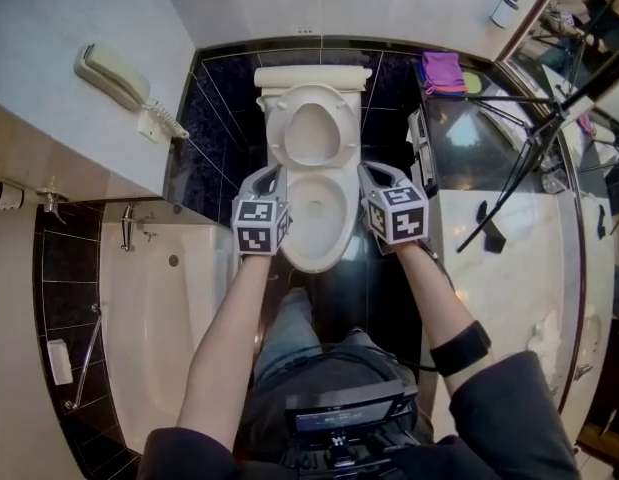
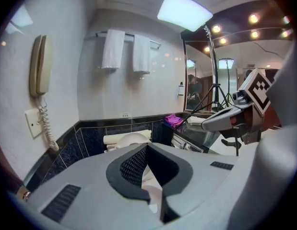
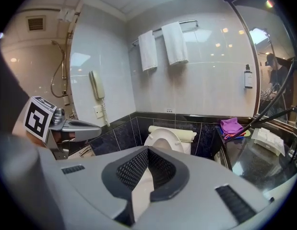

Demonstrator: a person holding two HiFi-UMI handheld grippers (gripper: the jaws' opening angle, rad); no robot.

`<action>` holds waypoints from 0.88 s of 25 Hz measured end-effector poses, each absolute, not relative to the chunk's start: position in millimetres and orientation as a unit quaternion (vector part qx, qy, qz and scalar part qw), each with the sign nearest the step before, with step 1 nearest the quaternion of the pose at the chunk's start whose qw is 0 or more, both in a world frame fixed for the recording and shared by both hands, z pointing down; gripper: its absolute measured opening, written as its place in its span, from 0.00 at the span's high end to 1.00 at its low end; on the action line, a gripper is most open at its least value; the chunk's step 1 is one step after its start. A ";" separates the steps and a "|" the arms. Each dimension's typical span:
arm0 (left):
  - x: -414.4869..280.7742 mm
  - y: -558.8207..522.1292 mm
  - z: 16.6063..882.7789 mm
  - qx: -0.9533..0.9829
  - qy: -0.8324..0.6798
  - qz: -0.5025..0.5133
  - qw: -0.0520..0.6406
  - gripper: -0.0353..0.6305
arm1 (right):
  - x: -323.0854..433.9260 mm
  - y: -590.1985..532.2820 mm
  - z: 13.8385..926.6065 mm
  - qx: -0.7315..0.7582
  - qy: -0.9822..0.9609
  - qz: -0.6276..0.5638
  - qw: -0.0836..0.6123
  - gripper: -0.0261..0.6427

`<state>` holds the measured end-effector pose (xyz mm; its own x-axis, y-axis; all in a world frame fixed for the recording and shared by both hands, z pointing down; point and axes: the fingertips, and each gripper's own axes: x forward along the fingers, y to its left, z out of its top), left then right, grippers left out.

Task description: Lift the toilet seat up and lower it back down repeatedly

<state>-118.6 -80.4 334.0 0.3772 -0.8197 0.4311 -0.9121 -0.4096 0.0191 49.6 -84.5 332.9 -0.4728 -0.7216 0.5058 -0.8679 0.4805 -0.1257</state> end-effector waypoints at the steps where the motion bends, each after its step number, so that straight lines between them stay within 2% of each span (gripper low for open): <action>1: -118.4 -71.5 327.9 0.820 -0.530 0.176 0.127 0.96 | 51.4 -77.3 329.8 0.473 -0.838 0.185 0.198 0.94; 10: -108.6 -5.2 294.0 0.823 -0.536 0.148 0.119 0.96 | 64.0 -25.9 304.4 0.473 -0.842 0.171 0.194 0.94; 22: -101.4 47.2 301.9 0.829 -0.524 0.159 0.116 0.96 | 81.4 24.5 319.4 0.482 -0.835 0.190 0.188 0.94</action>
<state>-101.4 47.2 301.9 0.4007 -0.8311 0.3856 -0.9051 -0.4245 0.0255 81.4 24.5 319.4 -0.4648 -0.7327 0.4971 -0.8755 0.4640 -0.1348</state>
